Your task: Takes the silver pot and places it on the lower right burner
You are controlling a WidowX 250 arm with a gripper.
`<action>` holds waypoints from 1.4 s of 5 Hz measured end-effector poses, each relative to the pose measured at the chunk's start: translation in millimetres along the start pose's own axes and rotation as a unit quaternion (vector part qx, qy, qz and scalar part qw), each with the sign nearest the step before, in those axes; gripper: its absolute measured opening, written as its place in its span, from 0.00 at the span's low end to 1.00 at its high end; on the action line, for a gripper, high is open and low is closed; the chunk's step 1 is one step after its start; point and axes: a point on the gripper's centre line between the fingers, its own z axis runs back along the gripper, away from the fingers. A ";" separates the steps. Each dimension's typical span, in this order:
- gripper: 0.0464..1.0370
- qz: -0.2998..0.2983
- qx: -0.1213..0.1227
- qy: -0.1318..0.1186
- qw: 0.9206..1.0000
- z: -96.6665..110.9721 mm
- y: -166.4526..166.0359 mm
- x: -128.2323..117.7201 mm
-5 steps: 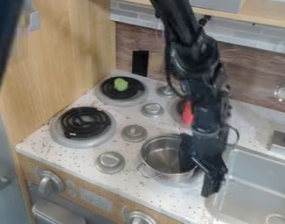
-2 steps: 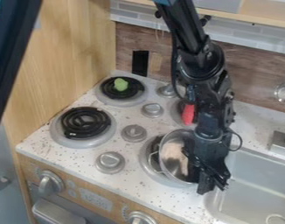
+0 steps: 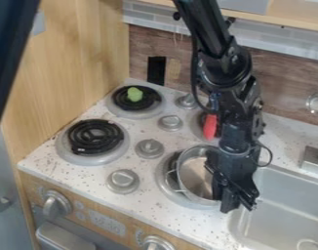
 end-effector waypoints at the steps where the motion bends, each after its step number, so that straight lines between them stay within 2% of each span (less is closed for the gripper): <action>1: 0.02 0.012 0.014 -0.019 1.000 14.0 4.9 -3.7; 3: 0.01 0.093 0.037 -0.022 0.995 21.5 52.1 -19.9; 4: 0.01 0.145 0.050 -0.012 0.988 23.1 74.3 -34.1; 5: 0.01 0.180 0.056 -0.016 0.982 29.0 93.3 -44.8; 7: 0.01 0.252 0.083 -0.037 0.964 51.7 137.5 -65.7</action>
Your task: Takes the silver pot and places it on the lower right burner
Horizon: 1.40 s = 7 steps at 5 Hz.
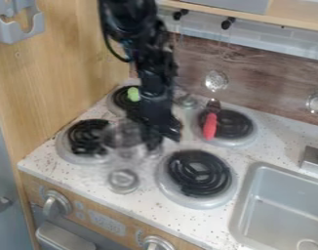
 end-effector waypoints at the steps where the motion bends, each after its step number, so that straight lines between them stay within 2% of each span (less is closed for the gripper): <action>1: 0.01 0.038 0.016 -0.014 0.999 5.8 28.1 14.5; 2: 0.01 0.075 0.025 0.022 0.997 -15.6 53.9 9.2; 4: 0.01 0.104 0.035 0.049 0.993 -32.2 69.8 15.7; 6: 0.01 0.115 0.038 0.071 0.990 -41.0 73.0 17.5; 7: 0.01 0.121 0.042 0.074 0.989 -40.4 74.2 17.3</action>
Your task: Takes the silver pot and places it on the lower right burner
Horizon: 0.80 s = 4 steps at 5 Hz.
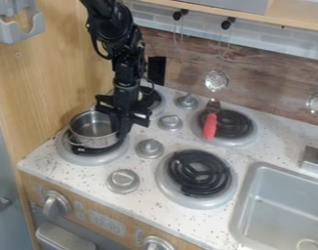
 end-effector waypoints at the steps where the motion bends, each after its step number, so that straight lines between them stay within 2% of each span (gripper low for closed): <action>1: 0.03 0.005 0.003 0.001 1.000 -0.3 1.0 -0.5; 2: 0.18 0.017 -0.006 0.002 1.000 -0.3 -1.9 -0.7; 3: 0.44 0.018 -0.011 -0.012 1.000 7.2 -4.0 1.5; 4: 0.75 0.015 -0.020 -0.049 0.999 34.4 -6.0 7.3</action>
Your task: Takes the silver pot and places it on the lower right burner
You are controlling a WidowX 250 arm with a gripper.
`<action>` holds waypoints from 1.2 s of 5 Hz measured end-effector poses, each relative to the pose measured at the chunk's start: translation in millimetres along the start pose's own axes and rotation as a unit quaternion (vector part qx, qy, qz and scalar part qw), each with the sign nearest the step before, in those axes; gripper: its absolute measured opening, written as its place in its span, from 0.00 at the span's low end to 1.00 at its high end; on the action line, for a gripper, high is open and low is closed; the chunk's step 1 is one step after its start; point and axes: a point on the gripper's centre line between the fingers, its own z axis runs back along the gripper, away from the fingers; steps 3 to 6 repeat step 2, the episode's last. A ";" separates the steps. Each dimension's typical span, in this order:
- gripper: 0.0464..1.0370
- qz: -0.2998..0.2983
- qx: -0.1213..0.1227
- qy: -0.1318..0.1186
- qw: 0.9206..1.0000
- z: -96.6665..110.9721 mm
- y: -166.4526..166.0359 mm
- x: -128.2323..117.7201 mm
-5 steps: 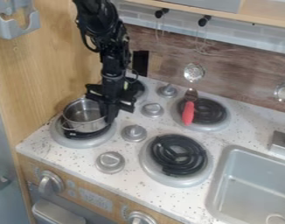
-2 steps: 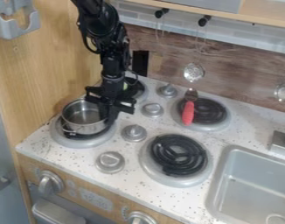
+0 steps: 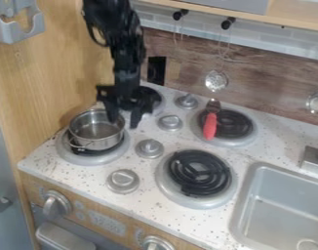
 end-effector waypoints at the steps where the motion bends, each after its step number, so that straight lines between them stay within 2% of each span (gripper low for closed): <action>1: 0.98 -0.008 -0.005 -0.013 1.000 11.9 -5.3 0.0; 2: 0.97 -0.015 -0.015 -0.005 1.000 13.2 -8.7 -2.6; 6: 0.97 -0.015 -0.015 -0.005 1.000 13.2 -8.7 -2.6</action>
